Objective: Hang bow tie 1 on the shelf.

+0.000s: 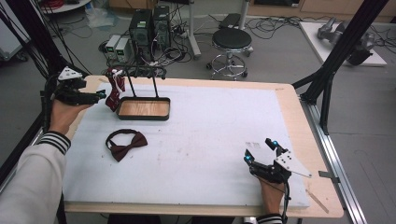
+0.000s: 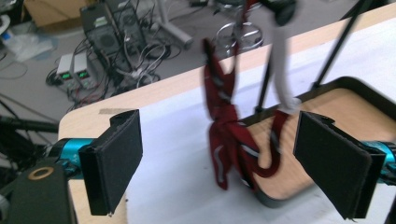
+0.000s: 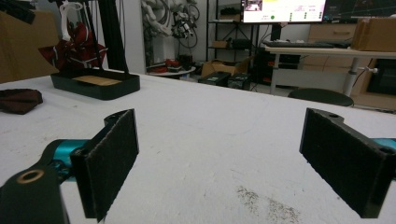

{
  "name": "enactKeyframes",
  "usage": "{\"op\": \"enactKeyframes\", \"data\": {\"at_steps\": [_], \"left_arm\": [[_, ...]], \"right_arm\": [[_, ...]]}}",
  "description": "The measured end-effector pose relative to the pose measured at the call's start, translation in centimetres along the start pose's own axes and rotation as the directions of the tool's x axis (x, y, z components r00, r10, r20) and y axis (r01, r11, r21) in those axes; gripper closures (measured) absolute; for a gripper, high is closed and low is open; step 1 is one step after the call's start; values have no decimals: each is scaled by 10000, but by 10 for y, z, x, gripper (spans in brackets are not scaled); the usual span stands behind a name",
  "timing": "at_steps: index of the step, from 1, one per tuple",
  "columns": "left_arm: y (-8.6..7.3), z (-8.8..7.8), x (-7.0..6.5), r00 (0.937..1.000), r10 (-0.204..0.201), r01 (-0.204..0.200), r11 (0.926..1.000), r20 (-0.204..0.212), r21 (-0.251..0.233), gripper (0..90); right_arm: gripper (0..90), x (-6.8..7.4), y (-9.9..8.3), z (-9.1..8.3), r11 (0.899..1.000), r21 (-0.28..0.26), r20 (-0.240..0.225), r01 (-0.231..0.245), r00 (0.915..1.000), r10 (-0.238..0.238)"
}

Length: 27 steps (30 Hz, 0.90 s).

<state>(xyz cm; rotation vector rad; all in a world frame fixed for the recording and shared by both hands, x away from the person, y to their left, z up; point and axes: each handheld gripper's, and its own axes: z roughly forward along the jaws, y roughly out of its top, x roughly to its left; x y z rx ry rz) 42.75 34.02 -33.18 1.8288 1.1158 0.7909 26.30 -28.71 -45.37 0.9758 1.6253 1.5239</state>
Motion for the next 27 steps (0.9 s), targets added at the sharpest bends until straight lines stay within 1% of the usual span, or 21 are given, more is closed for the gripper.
{"op": "enactKeyframes", "data": {"at_steps": [2,5,7,10,12,14,17,20,23,24,26,27], "left_arm": [[-1,-8,-5,9999,1,3,9995,157,-310,162],[-3,-22,-14,9982,246,-200,9964,549,-827,162],[-5,-29,-19,9964,274,-182,9935,801,-1128,162],[-9,-37,-27,9932,361,-195,9888,1103,-1481,162],[-13,-41,-31,9906,330,-107,9862,1329,-1653,162],[-15,-44,-34,9879,320,-41,9836,1519,-1804,162],[-20,-49,-40,9819,336,56,9786,1865,-2058,162],[-25,-52,-47,9741,470,51,9733,2212,-2293,162],[-30,-57,-55,9682,589,72,9650,2431,-2622,162],[-33,-58,-57,9660,578,132,9623,2519,-2716,162],[-38,-59,-63,9599,553,278,9568,2749,-2895,162],[-41,-59,-66,9566,622,261,9546,2845,-2966,162]], "right_arm": [[109,0,0,0,10000,16,-3,38,10000,-38],[109,0,0,0,10000,16,4,36,10000,-36],[109,1,0,0,10000,6,4,34,10000,-34],[109,0,0,0,10000,-19,7,84,10000,-84],[109,1,0,0,10000,1,21,27,10000,-27],[109,1,0,0,10000,-31,52,95,9999,-95],[109,1,0,0,9999,-59,60,123,9999,-122],[109,1,0,-1,9999,-43,61,94,9999,-94],[109,1,0,-1,9999,-49,47,99,9999,-99],[109,1,0,-1,9999,-48,51,114,9999,-114],[109,1,0,-1,10000,-23,54,86,9999,-86],[109,1,0,-1,9999,-47,65,118,9999,-118]]}}
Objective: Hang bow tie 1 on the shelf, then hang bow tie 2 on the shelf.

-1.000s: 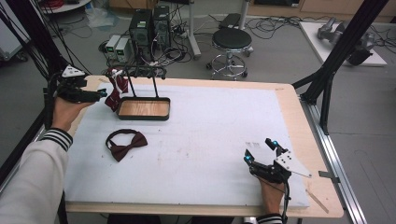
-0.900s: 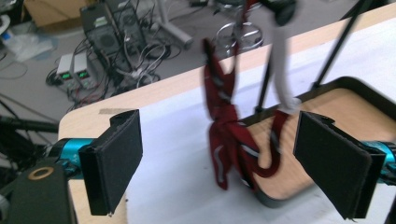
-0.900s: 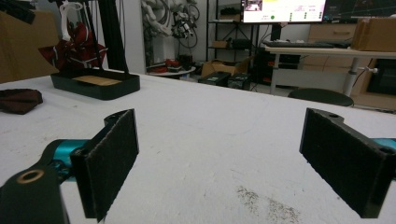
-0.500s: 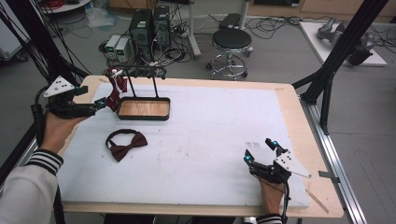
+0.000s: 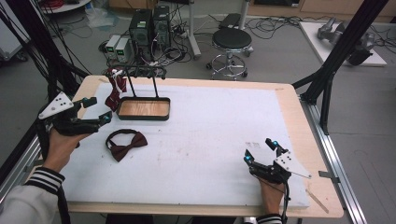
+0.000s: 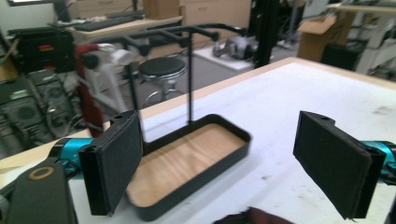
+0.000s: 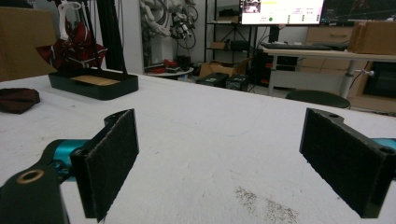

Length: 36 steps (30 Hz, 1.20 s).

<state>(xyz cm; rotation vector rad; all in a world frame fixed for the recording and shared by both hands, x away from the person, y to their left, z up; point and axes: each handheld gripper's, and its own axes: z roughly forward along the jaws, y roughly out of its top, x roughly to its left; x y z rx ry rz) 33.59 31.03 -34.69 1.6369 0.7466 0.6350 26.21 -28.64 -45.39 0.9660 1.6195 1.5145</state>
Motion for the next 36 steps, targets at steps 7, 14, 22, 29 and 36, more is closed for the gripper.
{"op": "enactKeyframes", "data": {"at_steps": [7,14,22,29,36], "left_arm": [[-13,-4,-19,9993,-18,42,9978,360,-660,161],[-26,-5,-28,9987,-169,206,9967,485,-786,162],[-36,-4,-31,9980,-207,263,9954,601,-925,162],[-37,-4,-31,9981,-245,297,9950,558,-954,162],[-36,-5,-30,9982,-182,234,9956,570,-907,161]], "right_arm": [[109,0,0,0,10000,0,-6,-20,10000,20],[109,0,0,0,10000,21,-31,-29,10000,29],[109,0,0,0,10000,0,-16,-1,10000,1],[109,1,0,0,10000,-3,-10,-50,10000,50],[109,0,0,0,10000,9,-2,-33,10000,33]]}}
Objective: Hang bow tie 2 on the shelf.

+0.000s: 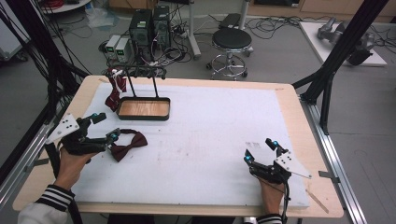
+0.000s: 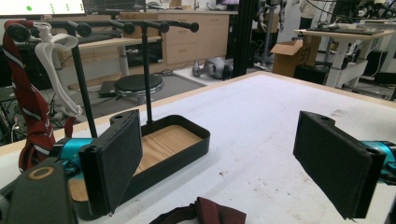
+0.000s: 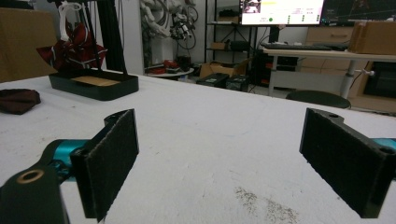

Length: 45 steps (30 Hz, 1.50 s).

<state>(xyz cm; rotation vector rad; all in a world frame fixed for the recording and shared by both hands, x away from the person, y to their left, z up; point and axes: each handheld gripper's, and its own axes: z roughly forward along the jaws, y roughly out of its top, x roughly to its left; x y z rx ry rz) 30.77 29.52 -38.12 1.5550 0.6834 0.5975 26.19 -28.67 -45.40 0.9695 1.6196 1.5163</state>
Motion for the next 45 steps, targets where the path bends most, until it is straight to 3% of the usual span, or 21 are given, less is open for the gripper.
{"op": "enactKeyframes", "data": {"at_steps": [6,13,16,19,22,27,29,30,31,34,37,39,42,45], "left_arm": [[2,0,1,10000,32,-32,10000,18,84,162],[10,0,-3,9993,347,-355,9959,117,834,162],[16,2,-4,9988,484,-493,9875,94,1494,162],[21,5,-4,9974,707,-725,9724,159,2217,161],[24,6,-5,9943,966,-1049,9588,441,2642,161],[28,10,-5,9899,1215,-1400,9205,732,3647,158],[29,14,-4,9891,1232,-1453,9017,800,4071,158],[29,15,-4,9889,1209,-1463,8949,863,4217,158],[28,18,-3,9881,1215,-1511,8815,943,4473,158],[26,24,-3,9857,1158,-1614,8557,1222,4916,159],[24,30,-2,9838,1067,-1674,8334,1439,5267,159],[22,34,-1,9816,975,-1741,8106,1642,5591,160],[17,41,1,9810,848,-1757,7698,1746,6136,165],[13,46,3,9802,647,-1724,7434,1870,6462,169]], "right_arm": [[109,0,0,0,10000,1,2,-12,10000,12],[109,0,0,0,10000,-13,-19,-65,10000,65],[109,0,0,0,10000,-23,-37,-73,10000,72],[109,0,0,0,10000,-24,-35,-69,10000,69],[109,0,0,0,10000,-55,-26,-50,10000,50],[109,-1,0,0,10000,-56,-44,-61,10000,61],[109,-1,0,0,10000,-55,-47,-66,10000,65],[109,-1,0,0,10000,-55,-46,-73,10000,72],[109,-1,0,0,10000,-54,-44,-62,10000,62],[109,0,0,0,9999,-45,-44,-134,9999,133],[109,-1,0,-1,9999,-68,-51,-136,9999,135],[109,-1,0,0,9999,-93,-38,-102,9999,102],[109,-1,0,-1,9999,-72,-53,-141,9999,141],[109,-1,0,0,9999,-107,-43,-112,9999,111]]}}
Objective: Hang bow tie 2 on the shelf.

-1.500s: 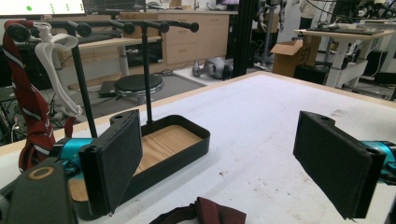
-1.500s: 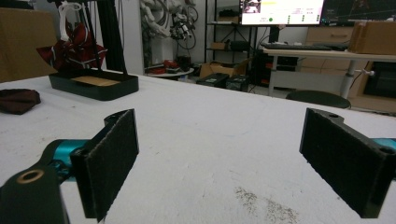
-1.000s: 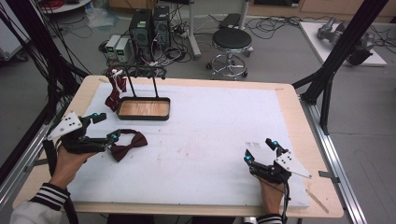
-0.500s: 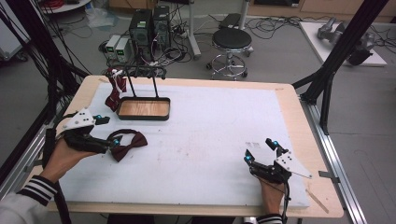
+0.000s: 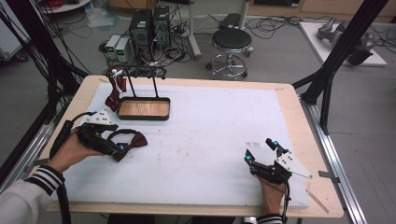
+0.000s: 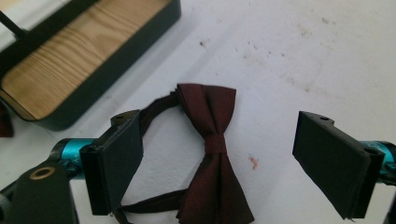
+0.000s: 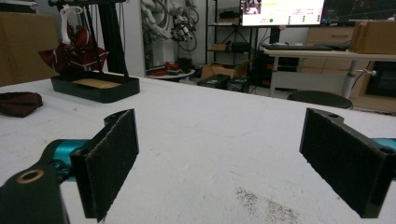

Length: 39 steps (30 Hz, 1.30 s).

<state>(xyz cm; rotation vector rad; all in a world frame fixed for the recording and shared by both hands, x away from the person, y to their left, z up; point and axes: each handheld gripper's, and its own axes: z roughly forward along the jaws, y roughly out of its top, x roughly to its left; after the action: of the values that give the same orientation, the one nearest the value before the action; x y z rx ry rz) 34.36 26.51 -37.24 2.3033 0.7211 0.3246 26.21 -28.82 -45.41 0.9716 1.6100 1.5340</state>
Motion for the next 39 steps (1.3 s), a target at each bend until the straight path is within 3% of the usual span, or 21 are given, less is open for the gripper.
{"op": "enactKeyframes", "data": {"at_steps": [6,10,16,21,25,26,28,29,33,36,39], "left_arm": [[-2,11,2,9997,-74,50,9948,239,1021,179],[-3,17,0,9991,8,-70,9893,426,1455,208],[-3,24,2,9989,-174,58,9681,443,2504,257],[-3,28,3,9983,-280,126,9587,504,2842,276],[-3,31,6,9980,-277,81,9461,560,3237,277],[-3,33,6,9974,-437,230,9474,579,3193,277],[-3,34,7,9968,-314,35,9363,736,3513,279],[-3,35,6,9971,-327,60,9342,691,3568,285],[-3,37,8,9953,-430,69,9258,871,3780,349],[-4,39,10,9932,-559,109,9175,1017,3976,517],[-4,41,11,9934,-710,274,9096,902,4145,597]], "right_arm": [[109,0,0,0,10000,12,-8,-27,10000,27],[109,0,0,0,10000,9,-4,2,10000,-2],[109,0,0,0,10000,15,-6,1,10000,-1],[109,0,0,0,10000,24,-2,-12,10000,12],[109,0,0,0,10000,16,0,-11,10000,11],[109,0,0,0,10000,16,1,-9,10000,9],[109,0,0,0,10000,17,4,-10,10000,10],[109,0,0,0,10000,18,5,-12,10000,12],[109,0,0,0,10000,19,1,-19,10000,19],[109,0,0,0,10000,12,7,6,10000,-6],[109,0,0,1,10000,19,9,13,10000,-13]]}}
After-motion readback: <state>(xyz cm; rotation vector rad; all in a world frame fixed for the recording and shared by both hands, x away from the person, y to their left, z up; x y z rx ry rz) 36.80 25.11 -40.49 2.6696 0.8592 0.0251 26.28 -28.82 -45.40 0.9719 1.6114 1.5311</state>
